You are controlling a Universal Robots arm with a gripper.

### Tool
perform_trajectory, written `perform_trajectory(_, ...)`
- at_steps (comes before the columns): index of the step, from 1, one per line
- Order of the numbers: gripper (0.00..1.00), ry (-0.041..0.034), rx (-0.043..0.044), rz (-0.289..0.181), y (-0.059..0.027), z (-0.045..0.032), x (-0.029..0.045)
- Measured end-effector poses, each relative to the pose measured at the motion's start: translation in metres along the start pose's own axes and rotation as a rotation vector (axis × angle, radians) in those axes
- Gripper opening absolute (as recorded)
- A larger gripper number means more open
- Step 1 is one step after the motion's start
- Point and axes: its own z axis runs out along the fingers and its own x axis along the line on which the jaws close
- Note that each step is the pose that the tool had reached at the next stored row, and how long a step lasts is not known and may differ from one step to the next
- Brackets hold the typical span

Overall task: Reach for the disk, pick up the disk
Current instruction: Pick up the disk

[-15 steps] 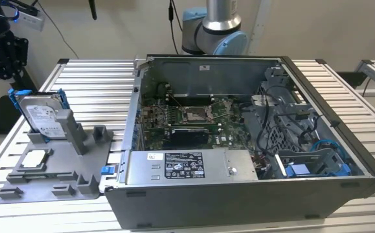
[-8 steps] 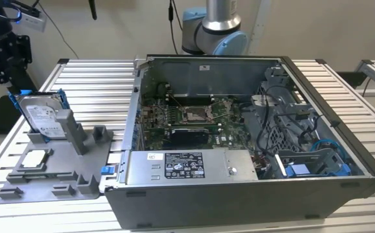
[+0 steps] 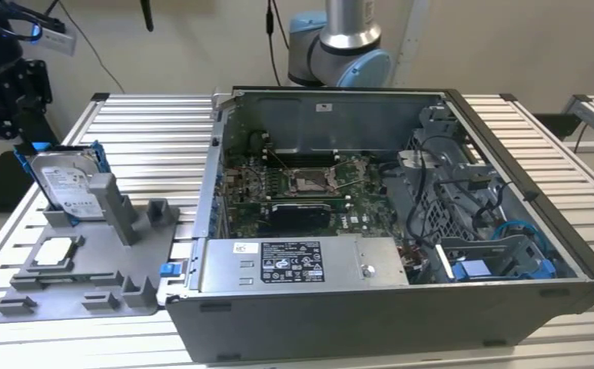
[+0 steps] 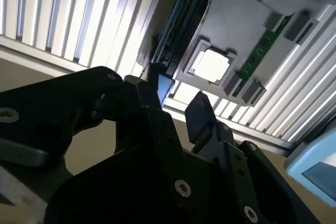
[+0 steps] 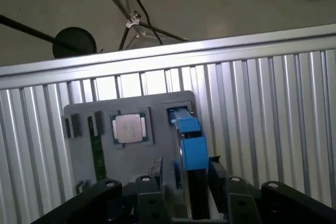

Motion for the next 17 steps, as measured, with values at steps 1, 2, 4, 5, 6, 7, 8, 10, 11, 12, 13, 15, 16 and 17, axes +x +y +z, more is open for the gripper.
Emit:
perform_trajectory(1,1.00,0.0000,0.0001,-0.007,0.0000,0.0016,-0.0002)
perform_trajectory(2,1.00,0.0001,0.0003,-0.014,0.0001,0.0031,-0.0005)
perform_trajectory(4,1.00,-0.0002,0.0006,-0.025,0.0001,0.0058,-0.0010)
perform_trajectory(5,1.00,-0.0004,0.0006,-0.029,0.0001,0.0071,-0.0014)
perform_trajectory(6,1.00,-0.0007,0.0006,-0.034,0.0002,0.0085,-0.0018)
perform_trajectory(7,1.00,-0.0009,0.0006,-0.038,0.0002,0.0100,-0.0022)
perform_trajectory(8,1.00,-0.0010,0.0007,-0.040,0.0002,0.0115,-0.0025)
perform_trajectory(10,1.00,-0.0018,0.0007,-0.043,0.0005,0.0140,-0.0026)
perform_trajectory(11,1.00,-0.0022,0.0006,-0.044,0.0007,0.0154,-0.0028)
perform_trajectory(12,1.00,-0.0025,0.0006,-0.045,0.0009,0.0172,-0.0029)
perform_trajectory(13,1.00,-0.0027,0.0006,-0.046,0.0010,0.0190,-0.0030)
perform_trajectory(15,1.00,-0.0029,0.0006,-0.047,0.0011,0.0227,-0.0033)
perform_trajectory(16,1.00,-0.0030,0.0006,-0.048,0.0011,0.0245,-0.0034)
perform_trajectory(17,1.00,-0.0030,0.0006,-0.049,0.0012,0.0262,-0.0035)
